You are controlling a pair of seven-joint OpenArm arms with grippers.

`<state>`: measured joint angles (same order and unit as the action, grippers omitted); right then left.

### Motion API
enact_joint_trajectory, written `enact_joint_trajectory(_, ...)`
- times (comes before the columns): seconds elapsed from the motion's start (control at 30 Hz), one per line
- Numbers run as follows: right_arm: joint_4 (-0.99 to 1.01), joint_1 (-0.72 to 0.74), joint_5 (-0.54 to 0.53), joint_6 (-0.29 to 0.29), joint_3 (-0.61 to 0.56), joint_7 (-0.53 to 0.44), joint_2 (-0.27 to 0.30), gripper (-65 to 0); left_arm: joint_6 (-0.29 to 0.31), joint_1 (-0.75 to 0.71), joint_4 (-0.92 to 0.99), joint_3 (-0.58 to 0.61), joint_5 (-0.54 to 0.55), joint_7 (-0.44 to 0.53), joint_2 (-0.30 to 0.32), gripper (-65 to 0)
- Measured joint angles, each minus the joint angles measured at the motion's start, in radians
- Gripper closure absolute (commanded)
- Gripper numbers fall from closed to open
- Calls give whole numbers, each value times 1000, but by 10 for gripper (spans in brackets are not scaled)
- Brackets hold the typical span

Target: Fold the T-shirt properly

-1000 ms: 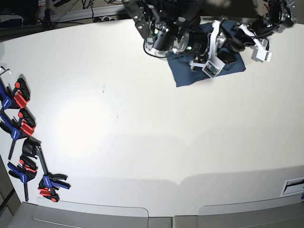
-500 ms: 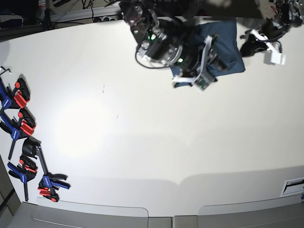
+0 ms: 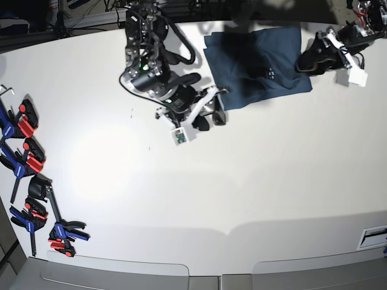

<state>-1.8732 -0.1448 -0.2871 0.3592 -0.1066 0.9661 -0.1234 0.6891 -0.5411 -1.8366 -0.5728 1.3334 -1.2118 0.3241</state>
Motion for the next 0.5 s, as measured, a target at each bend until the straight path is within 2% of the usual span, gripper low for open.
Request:
enact_joint_trajectory(0.17,0,-2,0,-1,51,0,27,-244,1,-35,-58,59,-70,11,0,-357)
enact_joint_trajectory(0.3,0,-2,-19,-1,50,0,26,-244,0,-35,-59,136,-257,116,1,-356)
enact_joint_trajectory(0.5,0,-2,-39,-1,50,0,26,-244,0,-34,-59,257,-364,210,0,-356)
